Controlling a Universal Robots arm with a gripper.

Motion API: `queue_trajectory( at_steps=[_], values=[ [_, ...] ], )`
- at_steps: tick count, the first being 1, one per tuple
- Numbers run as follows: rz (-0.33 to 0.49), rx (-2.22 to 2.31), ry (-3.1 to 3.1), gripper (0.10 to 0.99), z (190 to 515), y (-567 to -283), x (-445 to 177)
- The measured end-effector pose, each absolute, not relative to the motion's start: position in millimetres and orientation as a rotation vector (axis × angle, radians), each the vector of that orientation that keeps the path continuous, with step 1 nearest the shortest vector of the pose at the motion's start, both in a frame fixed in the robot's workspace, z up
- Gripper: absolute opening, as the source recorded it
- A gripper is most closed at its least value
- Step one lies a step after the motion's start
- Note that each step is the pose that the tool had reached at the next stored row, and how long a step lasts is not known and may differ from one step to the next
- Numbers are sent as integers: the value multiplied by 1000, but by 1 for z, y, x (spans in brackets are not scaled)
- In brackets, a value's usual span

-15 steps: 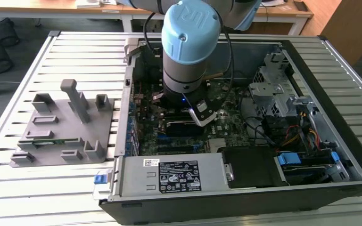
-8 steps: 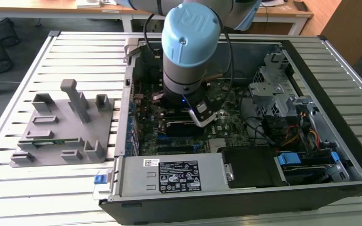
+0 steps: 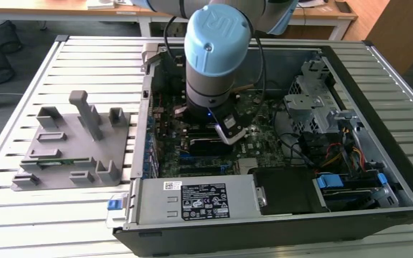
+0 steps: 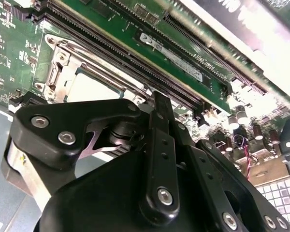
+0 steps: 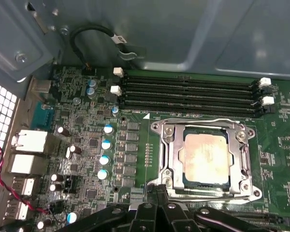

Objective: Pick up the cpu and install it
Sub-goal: 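Install the second cpu locking lever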

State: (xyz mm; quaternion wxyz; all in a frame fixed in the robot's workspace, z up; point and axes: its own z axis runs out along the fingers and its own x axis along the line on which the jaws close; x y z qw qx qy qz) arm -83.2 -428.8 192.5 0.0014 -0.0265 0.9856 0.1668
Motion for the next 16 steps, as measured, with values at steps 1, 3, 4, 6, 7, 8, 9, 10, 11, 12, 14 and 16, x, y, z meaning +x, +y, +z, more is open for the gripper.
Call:
queue_trajectory(
  at_steps=[1, 3, 4, 6, 7, 8, 9, 10, 11, 12, 14, 16],
  values=[
    [523, -83, 3094, 106, 192, -428, -83],
    [523, -83, 3094, 106, 192, -426, -83],
    [524, -83, 3094, 106, 192, -426, -83],
    [524, -83, 3094, 106, 192, -425, -84],
    [524, -83, 3094, 106, 192, -425, -84],
    [524, -83, 3094, 106, 191, -425, -84],
    [524, -83, 3094, 106, 191, -425, -84],
    [523, -83, 3094, 106, 191, -424, -84],
    [524, -83, 3094, 106, 191, -424, -84],
    [523, -83, 3094, 106, 190, -424, -84],
    [524, -83, 3094, 106, 190, -424, -84],
    [523, -83, 3094, 106, 189, -423, -84]
  ],
)
